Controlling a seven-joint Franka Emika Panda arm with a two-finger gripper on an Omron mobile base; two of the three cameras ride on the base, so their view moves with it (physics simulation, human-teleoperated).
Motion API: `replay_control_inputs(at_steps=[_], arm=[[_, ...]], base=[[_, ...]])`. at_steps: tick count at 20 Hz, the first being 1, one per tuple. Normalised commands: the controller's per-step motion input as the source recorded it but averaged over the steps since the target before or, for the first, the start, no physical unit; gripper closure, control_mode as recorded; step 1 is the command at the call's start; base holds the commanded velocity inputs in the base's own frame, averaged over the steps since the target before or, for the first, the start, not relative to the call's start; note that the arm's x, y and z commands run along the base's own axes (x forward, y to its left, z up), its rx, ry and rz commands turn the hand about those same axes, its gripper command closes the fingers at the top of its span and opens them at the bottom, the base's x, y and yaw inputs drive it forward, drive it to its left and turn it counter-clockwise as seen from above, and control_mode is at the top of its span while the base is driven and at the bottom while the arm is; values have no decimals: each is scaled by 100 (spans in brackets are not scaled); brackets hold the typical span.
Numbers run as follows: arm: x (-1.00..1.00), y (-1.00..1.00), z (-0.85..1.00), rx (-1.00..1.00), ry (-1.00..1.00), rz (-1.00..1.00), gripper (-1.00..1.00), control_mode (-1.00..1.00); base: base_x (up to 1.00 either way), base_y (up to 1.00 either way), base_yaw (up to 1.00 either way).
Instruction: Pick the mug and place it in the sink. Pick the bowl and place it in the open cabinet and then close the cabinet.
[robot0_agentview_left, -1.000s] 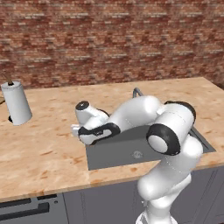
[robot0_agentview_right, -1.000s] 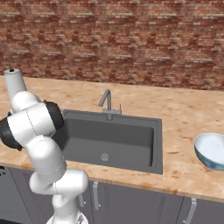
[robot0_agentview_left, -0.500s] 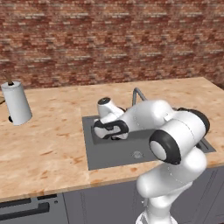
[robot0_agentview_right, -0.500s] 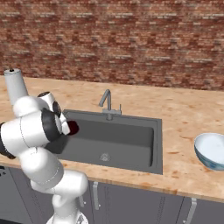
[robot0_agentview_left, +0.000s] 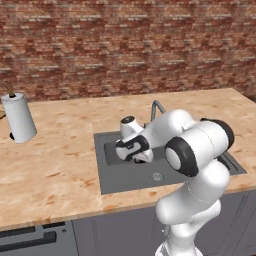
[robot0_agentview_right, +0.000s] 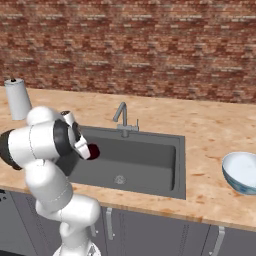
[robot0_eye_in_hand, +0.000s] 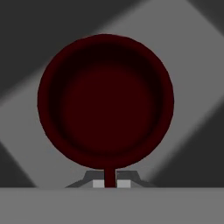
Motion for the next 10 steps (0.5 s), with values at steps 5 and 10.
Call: replay_control_inputs(at_steps=[5, 10], arm=[[3, -37, -38, 0, 5, -1, 100, -100], [8, -33, -46, 0, 1, 0, 100, -100]], base=[[0, 0, 0], [0, 0, 0]])
